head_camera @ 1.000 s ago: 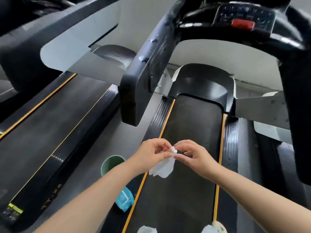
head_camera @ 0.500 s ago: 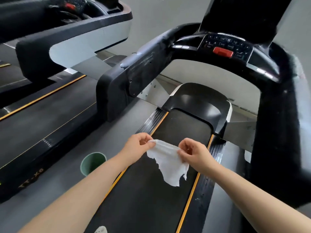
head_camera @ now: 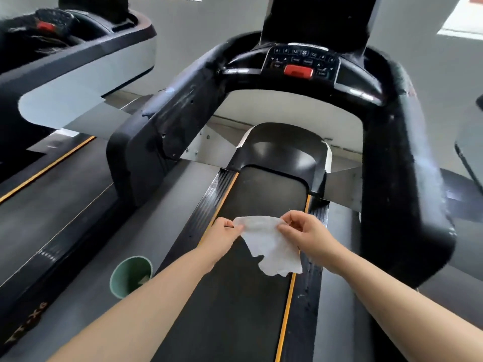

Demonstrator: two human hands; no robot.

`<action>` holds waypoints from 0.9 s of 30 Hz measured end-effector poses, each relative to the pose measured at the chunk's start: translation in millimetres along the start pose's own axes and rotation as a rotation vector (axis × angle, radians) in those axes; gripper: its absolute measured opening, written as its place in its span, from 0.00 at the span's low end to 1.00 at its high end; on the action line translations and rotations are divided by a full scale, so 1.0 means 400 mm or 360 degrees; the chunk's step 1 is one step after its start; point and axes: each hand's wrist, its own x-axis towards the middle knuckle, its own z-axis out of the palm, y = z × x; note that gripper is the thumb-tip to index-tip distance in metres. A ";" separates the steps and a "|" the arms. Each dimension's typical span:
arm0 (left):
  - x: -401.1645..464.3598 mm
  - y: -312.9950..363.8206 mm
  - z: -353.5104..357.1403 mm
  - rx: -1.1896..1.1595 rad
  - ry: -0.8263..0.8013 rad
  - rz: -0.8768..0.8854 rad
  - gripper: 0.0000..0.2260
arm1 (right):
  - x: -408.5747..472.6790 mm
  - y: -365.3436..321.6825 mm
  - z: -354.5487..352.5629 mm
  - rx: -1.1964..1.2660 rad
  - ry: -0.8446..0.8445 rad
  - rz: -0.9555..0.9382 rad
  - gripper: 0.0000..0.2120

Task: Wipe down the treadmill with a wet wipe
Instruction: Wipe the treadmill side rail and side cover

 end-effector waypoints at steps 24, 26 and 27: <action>-0.180 0.089 0.369 -0.0829 -0.0115 0.0101 0.14 | -0.217 0.108 -0.237 0.0450 0.0174 0.0099 0.26; -0.193 0.099 0.382 -0.0789 0.0031 0.0206 0.12 | -0.220 0.131 -0.266 0.0219 0.0278 0.0049 0.27; -0.200 0.106 0.386 -0.0765 0.0105 0.0270 0.12 | -0.219 0.143 -0.280 0.0092 0.0335 0.0016 0.27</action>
